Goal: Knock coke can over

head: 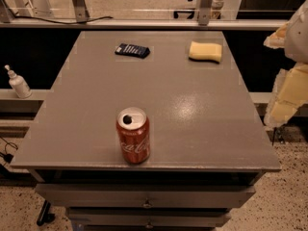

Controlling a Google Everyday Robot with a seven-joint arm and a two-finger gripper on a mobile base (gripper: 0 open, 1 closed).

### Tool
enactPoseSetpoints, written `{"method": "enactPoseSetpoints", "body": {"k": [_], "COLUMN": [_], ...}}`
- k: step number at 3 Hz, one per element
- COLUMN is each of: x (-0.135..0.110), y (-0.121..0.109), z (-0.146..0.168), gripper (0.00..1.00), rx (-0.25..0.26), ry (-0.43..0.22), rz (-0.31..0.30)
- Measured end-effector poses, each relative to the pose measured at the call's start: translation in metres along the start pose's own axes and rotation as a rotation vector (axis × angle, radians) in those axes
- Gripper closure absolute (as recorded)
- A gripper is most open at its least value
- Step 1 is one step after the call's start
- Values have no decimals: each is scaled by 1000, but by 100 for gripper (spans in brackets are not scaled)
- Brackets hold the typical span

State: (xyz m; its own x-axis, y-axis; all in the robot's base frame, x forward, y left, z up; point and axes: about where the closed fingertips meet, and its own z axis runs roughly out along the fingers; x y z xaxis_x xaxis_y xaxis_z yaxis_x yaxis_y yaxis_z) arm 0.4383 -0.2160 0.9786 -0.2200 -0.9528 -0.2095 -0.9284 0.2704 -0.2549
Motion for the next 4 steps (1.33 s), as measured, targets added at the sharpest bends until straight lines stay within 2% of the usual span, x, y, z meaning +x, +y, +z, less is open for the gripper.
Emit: {"method": "enactPoseSetpoints", "body": {"k": [1, 2, 3, 4], "x": [0, -4, -13, -31], "y": [0, 12, 30, 45], "z": [-1, 8, 23, 39], "gripper": [0, 0, 0, 0], "rx": [3, -13, -47, -67], "ry": [-4, -80, -218, -394], "rz": [2, 60, 168, 251]}}
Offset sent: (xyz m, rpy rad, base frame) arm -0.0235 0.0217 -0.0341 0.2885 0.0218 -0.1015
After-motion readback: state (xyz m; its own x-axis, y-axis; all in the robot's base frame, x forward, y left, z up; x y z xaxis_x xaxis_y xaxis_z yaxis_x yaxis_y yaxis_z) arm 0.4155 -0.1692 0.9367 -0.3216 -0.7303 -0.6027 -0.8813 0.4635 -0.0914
